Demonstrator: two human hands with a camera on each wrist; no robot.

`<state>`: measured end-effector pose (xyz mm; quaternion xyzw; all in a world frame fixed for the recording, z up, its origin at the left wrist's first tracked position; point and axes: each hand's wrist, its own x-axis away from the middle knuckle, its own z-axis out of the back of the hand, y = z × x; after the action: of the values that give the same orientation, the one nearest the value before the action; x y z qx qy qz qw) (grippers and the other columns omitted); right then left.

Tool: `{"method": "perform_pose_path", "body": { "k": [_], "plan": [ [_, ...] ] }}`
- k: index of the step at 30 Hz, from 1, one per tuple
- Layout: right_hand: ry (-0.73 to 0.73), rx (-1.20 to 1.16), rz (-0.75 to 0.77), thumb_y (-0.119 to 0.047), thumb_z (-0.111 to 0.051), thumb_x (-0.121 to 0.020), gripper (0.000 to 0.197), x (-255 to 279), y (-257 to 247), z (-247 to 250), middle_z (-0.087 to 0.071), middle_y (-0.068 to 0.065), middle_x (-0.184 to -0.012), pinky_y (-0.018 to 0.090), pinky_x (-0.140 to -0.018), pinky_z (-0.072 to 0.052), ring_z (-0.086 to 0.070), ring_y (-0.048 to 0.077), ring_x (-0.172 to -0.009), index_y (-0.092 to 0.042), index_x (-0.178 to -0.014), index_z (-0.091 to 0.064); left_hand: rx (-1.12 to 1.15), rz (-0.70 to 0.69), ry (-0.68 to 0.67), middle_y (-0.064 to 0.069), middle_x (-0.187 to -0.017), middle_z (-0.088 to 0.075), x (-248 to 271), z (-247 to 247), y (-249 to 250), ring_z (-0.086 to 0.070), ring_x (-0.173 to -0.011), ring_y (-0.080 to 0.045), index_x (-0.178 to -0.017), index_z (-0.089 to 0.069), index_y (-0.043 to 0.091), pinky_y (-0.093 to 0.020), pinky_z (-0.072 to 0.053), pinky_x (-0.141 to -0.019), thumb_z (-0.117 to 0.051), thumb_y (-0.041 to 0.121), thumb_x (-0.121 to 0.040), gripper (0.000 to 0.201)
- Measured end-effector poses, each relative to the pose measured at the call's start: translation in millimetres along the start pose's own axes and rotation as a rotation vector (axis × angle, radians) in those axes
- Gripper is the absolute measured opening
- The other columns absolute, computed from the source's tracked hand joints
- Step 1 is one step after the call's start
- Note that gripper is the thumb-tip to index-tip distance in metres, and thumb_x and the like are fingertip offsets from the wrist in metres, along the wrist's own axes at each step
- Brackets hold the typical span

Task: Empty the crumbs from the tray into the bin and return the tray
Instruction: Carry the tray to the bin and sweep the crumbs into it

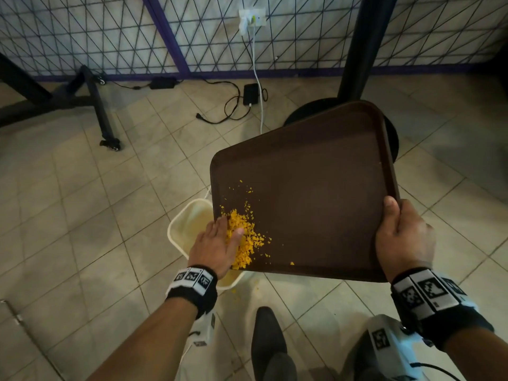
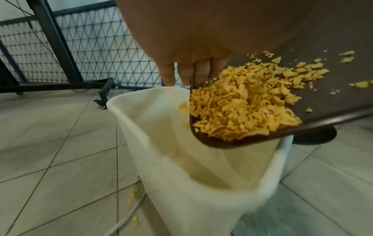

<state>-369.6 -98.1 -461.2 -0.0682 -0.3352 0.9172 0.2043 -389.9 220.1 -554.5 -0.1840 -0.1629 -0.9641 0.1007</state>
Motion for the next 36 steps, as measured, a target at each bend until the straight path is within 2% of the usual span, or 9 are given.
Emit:
{"method": "perform_pose_path", "body": {
  "k": [4,8,12,17,22,27,29,33,36],
  "plan": [
    [-0.007,0.018,-0.011,-0.04,-0.027,-0.099,0.042,3,1,2,-0.049,0.007,-0.065,0.03,-0.059,-0.032,-0.043,0.026,-0.058,-0.006,-0.088,-0.049,0.03,-0.026,0.124,0.002,-0.166,0.001,-27,21,18,-0.008,-0.151,-0.018,-0.158,-0.004,0.024,-0.041,-0.013,-0.121,-0.007,0.073,-0.094,0.081],
    [-0.025,0.019,-0.009,-0.039,-0.027,-0.099,0.039,3,-4,0,-0.04,-0.004,-0.057,0.021,-0.046,-0.022,-0.035,0.008,-0.049,-0.009,-0.086,-0.048,0.044,-0.125,0.122,0.003,-0.165,0.012,-59,35,47,0.003,-0.152,-0.016,-0.157,0.001,0.021,-0.038,-0.002,-0.122,-0.01,0.07,-0.095,0.08],
    [-0.02,0.01,-0.001,-0.037,-0.029,-0.099,0.036,4,-8,-1,-0.039,-0.006,-0.057,0.021,-0.046,-0.02,-0.034,0.006,-0.05,-0.009,-0.085,-0.047,0.01,-0.084,0.041,0.003,-0.164,0.018,-44,8,42,0.007,-0.151,-0.014,-0.156,0.01,0.022,-0.041,0.0,-0.123,-0.001,0.075,-0.091,0.085],
    [-0.02,0.008,-0.018,-0.037,-0.028,-0.099,0.037,2,-6,2,-0.039,-0.005,-0.058,0.024,-0.047,-0.021,-0.034,0.007,-0.05,-0.008,-0.089,-0.048,-0.1,-0.085,-0.067,0.0,-0.165,0.008,-6,-24,7,0.007,-0.151,-0.015,-0.157,0.004,0.02,-0.041,0.0,-0.123,0.006,0.074,-0.09,0.086],
    [-0.034,0.016,-0.012,-0.038,-0.027,-0.099,0.041,4,-4,1,-0.041,-0.004,-0.057,0.019,-0.046,-0.022,-0.037,0.007,-0.05,-0.005,-0.093,-0.05,-0.072,-0.055,0.096,0.001,-0.165,0.012,-39,10,8,0.003,-0.151,-0.016,-0.157,0.001,0.021,-0.042,-0.003,-0.123,-0.002,0.073,-0.093,0.083],
    [-0.031,-0.001,0.006,-0.039,-0.027,-0.099,0.042,2,-4,-3,-0.045,-0.002,-0.059,0.023,-0.049,-0.028,-0.042,0.014,-0.05,-0.005,-0.093,-0.051,-0.042,0.005,0.023,-0.002,-0.165,0.01,-68,24,14,0.001,-0.152,-0.019,-0.157,0.005,0.018,-0.043,-0.002,-0.123,-0.002,0.076,-0.09,0.089],
    [-0.022,-0.019,0.017,-0.039,-0.028,-0.099,0.042,2,-7,-3,-0.047,0.001,-0.06,0.025,-0.051,-0.031,-0.044,0.018,-0.051,-0.005,-0.091,-0.051,-0.065,0.029,-0.009,-0.003,-0.165,0.009,-56,12,10,0.002,-0.152,-0.019,-0.157,0.006,0.017,-0.044,-0.002,-0.122,0.001,0.076,-0.089,0.091],
    [-0.003,-0.027,0.042,-0.034,-0.03,-0.099,0.034,4,-13,-1,-0.04,-0.003,-0.055,0.02,-0.046,-0.022,-0.036,0.009,-0.048,-0.008,-0.084,-0.045,-0.107,0.015,-0.087,-0.003,-0.165,0.008,-12,-18,-3,0.01,-0.151,-0.02,-0.157,0.003,0.017,-0.046,0.002,-0.122,0.005,0.077,-0.088,0.092],
    [-0.01,-0.015,0.037,-0.035,-0.03,-0.099,0.032,5,-14,0,-0.038,-0.005,-0.056,0.024,-0.046,-0.021,-0.034,0.011,-0.048,-0.01,-0.084,-0.043,-0.04,0.003,-0.042,-0.003,-0.166,0.002,2,-21,-8,0.008,-0.151,-0.019,-0.158,-0.004,0.018,-0.045,0.0,-0.122,-0.001,0.076,-0.09,0.089]
  ]
}}
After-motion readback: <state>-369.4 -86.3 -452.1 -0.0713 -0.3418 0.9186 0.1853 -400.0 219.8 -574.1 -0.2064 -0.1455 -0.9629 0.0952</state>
